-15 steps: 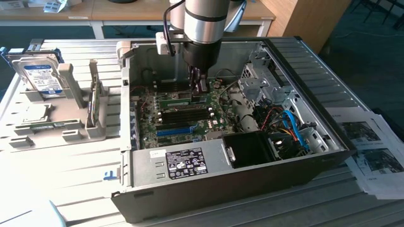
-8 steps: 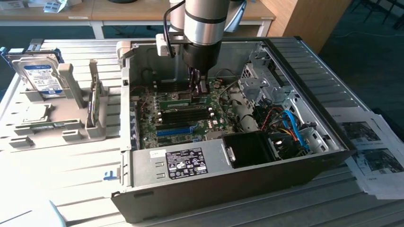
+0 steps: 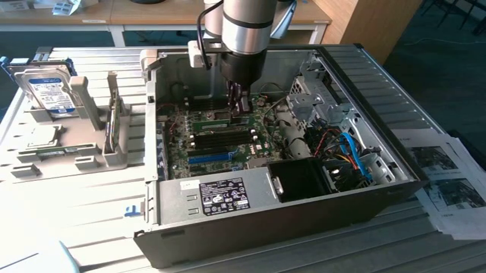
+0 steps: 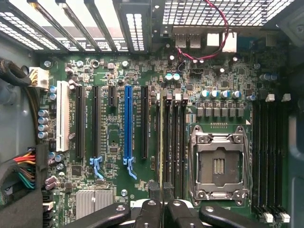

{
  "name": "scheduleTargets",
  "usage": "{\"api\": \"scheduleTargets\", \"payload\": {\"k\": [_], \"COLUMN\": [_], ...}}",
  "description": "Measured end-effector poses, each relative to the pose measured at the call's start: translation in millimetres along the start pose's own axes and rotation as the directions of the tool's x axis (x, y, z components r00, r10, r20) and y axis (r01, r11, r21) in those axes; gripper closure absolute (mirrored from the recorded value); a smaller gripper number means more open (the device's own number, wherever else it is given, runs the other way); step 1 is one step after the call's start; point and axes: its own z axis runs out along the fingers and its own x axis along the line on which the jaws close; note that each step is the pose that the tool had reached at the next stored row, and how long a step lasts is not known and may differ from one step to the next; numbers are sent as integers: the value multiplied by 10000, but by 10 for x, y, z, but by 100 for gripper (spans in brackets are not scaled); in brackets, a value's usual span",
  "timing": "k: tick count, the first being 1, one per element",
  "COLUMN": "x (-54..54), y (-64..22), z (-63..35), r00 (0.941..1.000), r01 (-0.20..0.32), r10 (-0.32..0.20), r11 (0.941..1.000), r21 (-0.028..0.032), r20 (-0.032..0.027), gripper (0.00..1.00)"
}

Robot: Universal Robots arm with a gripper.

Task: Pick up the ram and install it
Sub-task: 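Insert the ram into the slot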

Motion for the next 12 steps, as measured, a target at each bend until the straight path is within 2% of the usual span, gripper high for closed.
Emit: {"api": "scheduleTargets", "payload": {"k": [8, 12], "x": [-1, -1], "y": [-16, -20], "z": [2, 37], "r00": [10000, 10000], "r01": [0, 1], "r10": [0, -1], "r11": [10000, 10000], "r21": [1, 0], "r20": [4, 9], "gripper": [88, 88]}}
